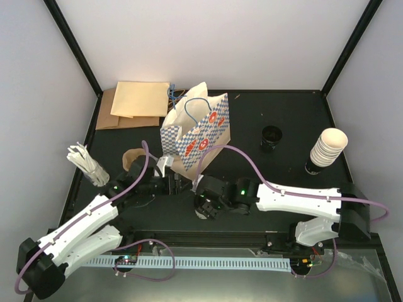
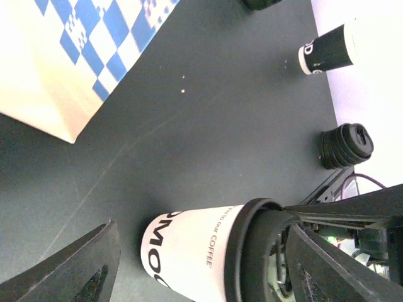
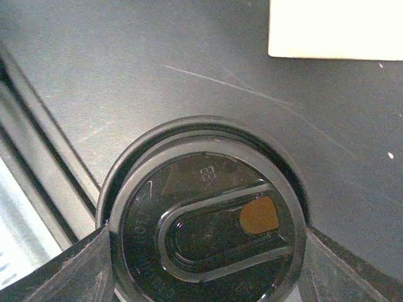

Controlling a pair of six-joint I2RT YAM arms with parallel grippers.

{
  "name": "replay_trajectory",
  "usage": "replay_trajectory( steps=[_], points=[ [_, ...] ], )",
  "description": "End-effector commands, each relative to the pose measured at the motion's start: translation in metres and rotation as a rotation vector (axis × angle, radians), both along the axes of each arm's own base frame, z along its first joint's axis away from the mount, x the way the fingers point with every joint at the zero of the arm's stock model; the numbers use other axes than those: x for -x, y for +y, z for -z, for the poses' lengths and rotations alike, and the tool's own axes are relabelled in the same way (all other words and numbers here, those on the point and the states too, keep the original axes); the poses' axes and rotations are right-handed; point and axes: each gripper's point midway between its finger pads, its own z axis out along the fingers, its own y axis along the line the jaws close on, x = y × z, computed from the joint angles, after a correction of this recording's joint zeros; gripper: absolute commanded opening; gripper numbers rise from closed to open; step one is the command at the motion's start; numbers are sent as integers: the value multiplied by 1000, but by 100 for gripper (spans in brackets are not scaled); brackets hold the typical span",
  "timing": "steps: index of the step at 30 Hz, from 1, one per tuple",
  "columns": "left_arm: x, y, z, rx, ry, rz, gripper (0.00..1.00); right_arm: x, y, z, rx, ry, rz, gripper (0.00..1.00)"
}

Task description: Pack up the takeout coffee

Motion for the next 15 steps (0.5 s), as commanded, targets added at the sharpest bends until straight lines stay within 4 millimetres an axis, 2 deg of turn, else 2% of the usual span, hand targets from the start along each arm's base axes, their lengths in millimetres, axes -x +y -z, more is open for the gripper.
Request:
replay_trajectory(
  steps=[1,5,9,15],
  points=[
    [10,0,5,23,18,44,72,11,20,-16,-116,-20,-157,70],
    [23,-3,15,44,64,91,64,10,17,-4,-58,-15,-159,70],
    [33,-6,26,66,118,124,60,2,12,8,26,-29,-131,70],
    [41,-7,29,94,132,149,55,-2,10,10,70,-33,-109,70]
  ],
)
